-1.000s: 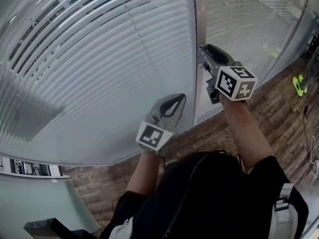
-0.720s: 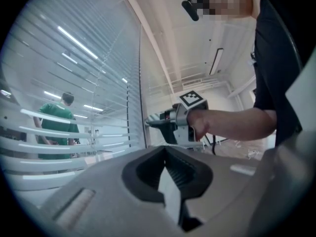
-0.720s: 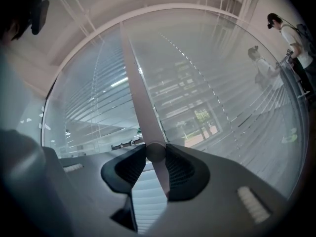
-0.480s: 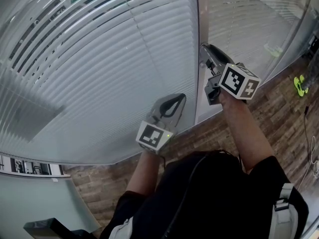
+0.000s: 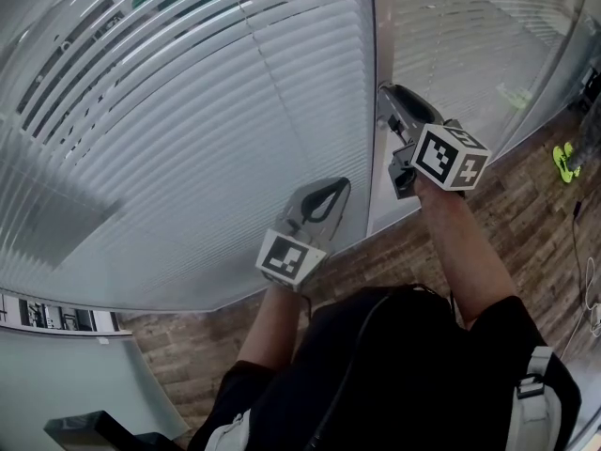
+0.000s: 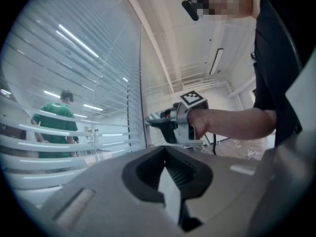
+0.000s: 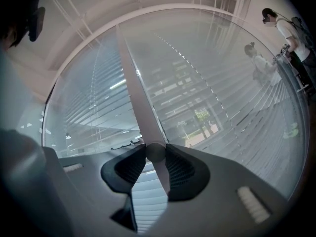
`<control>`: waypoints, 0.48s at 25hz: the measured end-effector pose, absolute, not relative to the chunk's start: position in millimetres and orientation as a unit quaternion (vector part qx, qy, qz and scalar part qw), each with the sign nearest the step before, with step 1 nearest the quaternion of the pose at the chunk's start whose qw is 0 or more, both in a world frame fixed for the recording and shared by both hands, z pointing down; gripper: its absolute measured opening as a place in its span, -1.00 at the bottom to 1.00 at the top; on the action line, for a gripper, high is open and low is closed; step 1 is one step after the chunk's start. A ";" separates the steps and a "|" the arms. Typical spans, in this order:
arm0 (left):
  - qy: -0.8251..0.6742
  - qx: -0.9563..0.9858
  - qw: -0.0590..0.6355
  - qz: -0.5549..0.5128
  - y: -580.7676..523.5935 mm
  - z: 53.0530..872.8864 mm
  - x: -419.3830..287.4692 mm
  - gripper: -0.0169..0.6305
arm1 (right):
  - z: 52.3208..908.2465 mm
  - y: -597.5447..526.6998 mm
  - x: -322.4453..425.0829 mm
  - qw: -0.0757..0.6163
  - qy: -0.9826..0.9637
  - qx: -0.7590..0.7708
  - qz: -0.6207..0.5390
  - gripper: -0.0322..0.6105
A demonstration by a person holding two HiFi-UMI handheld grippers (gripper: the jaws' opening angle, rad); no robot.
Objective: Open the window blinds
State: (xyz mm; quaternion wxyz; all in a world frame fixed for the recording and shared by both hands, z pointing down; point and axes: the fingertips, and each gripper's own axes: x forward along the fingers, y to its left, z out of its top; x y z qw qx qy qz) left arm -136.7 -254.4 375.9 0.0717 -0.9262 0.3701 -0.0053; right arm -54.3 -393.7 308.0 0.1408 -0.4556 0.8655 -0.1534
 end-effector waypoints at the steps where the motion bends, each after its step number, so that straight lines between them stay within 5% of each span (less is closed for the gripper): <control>1: 0.369 -0.927 0.070 -0.007 -254.9 374.4 -136.2 -0.93 | 307.2 -394.4 -54.6 0.138 0.866 -0.457 -0.150 -0.50; 7: 0.371 -0.926 0.077 0.003 -259.1 378.8 -137.7 -0.93 | 310.2 -393.9 -56.8 0.130 0.875 -0.443 -0.145 -0.48; 12: 0.371 -0.926 0.075 -0.004 -264.1 371.2 -134.6 -0.93 | 308.2 -391.1 -61.7 0.112 0.891 -0.419 -0.131 -0.26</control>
